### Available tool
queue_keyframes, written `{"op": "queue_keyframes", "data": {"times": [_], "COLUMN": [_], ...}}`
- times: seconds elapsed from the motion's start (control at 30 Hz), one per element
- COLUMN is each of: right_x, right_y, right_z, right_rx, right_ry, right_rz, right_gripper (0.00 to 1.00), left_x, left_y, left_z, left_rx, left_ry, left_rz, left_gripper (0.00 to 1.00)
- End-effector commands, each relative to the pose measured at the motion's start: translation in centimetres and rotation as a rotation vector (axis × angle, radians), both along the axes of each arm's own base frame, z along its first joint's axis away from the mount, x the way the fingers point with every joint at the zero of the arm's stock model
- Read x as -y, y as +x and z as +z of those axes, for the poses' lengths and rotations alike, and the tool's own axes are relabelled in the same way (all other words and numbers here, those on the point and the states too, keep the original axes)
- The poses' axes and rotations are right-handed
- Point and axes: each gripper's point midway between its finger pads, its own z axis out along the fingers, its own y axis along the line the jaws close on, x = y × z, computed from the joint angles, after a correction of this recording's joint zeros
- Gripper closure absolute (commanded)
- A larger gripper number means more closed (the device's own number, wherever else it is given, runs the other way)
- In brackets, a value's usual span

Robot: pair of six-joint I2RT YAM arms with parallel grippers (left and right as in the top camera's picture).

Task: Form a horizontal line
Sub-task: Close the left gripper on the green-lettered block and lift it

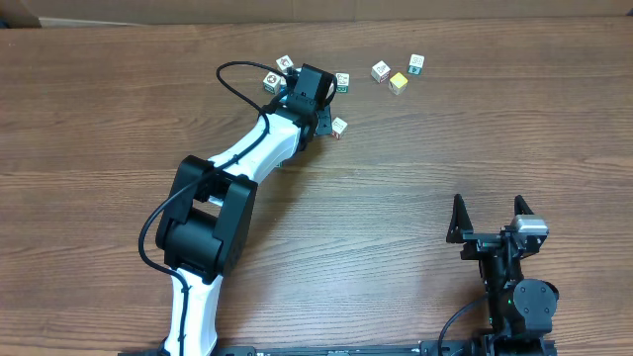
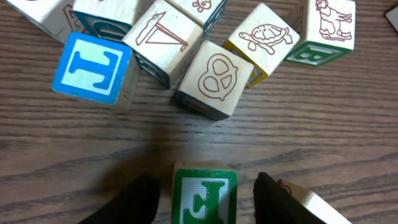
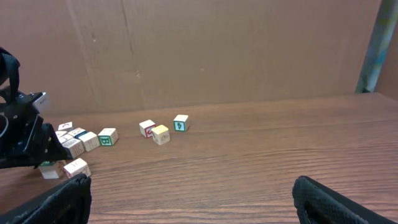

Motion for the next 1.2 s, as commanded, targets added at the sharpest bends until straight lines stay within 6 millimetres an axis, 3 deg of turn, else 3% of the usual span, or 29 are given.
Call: {"op": "queue_keyframes", "data": {"times": [0.0,0.5,1.17], "right_x": [-0.18,-0.18,-0.18], "right_y": [0.00,0.00,0.00], "right_z": [-0.23,-0.23,-0.23], "right_rx": [0.002,0.002,0.002], "right_ry": [-0.004,-0.004,-0.004], "right_rz": [0.009,0.009,0.009], "right_gripper": [0.00,0.00,0.00], "left_x": [0.08,-0.02,-0.34], "left_y": [-0.41,-0.60,-1.26], "left_z": [-1.38,-1.60,-2.14], "left_rx": [-0.021,-0.025,-0.051], "left_ry": [0.026,0.049,0.084], "left_rz": [-0.016,-0.045,-0.080], "left_gripper": [0.54,0.58,0.55]}}
